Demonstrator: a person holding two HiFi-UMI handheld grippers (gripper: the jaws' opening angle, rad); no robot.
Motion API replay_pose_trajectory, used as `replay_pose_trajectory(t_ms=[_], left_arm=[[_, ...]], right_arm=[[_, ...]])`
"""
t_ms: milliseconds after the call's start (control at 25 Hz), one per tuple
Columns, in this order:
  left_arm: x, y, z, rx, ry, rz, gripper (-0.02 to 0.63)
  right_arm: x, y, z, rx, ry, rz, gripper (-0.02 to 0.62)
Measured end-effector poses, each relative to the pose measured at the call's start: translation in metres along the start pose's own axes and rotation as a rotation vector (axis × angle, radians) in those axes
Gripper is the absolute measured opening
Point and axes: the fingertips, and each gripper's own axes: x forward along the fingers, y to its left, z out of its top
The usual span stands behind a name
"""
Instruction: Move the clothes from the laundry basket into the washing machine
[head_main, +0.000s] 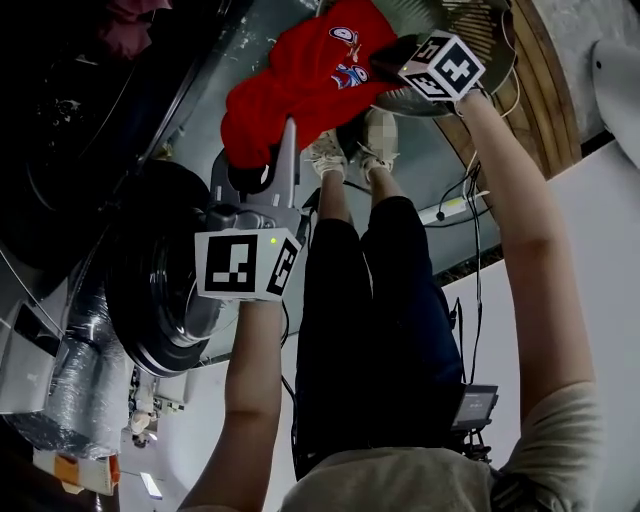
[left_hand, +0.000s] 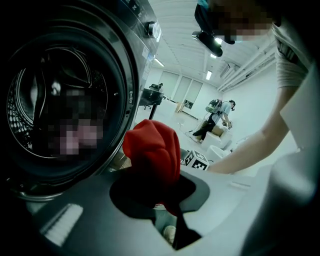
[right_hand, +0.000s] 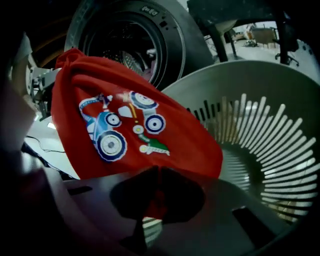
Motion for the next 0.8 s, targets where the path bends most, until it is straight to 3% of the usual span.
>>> replay_pose_trajectory(t_ms=[80, 160, 320, 440, 520, 560, 720, 800], left_arm=[[-0.004, -0.002, 0.005, 0.019, -0.013, -0.002, 0.069], [-0.009, -0.001, 0.008, 0.019, -0.018, -0.003, 0.069], [-0.013, 0.002, 0.01, 0.008, -0.022, -0.012, 0.069], [-0.012, 0.006, 0.009, 0.007, -0.027, -0.013, 0.069], [-0.009, 0.01, 0.007, 0.016, -0.028, -0.004, 0.069], [-0.007, 0.012, 0.006, 0.023, -0.025, 0.003, 0.069], [0.001, 0.023, -0.004, 0.036, 0.016, 0.046, 0.071], [0.008, 0.026, -0.007, 0.013, 0.031, 0.05, 0.071]], right_arm=[[-0.003, -0.012, 0.003, -0.007, -0.012, -0.048, 0.031], [0.002, -0.017, 0.01, -0.036, 0.001, -0.066, 0.231], [0.018, -0.022, 0.039, -0.181, 0.018, -0.104, 0.264], [0.033, -0.019, 0.049, -0.199, 0.043, -0.074, 0.259], [0.034, -0.016, 0.053, -0.18, 0.034, -0.07, 0.085], [0.031, -0.015, 0.055, -0.169, 0.022, -0.08, 0.051], [0.0, -0.009, 0.045, -0.091, -0.024, -0.14, 0.043], [-0.029, -0.001, 0.048, -0.015, -0.112, -0.163, 0.041]])
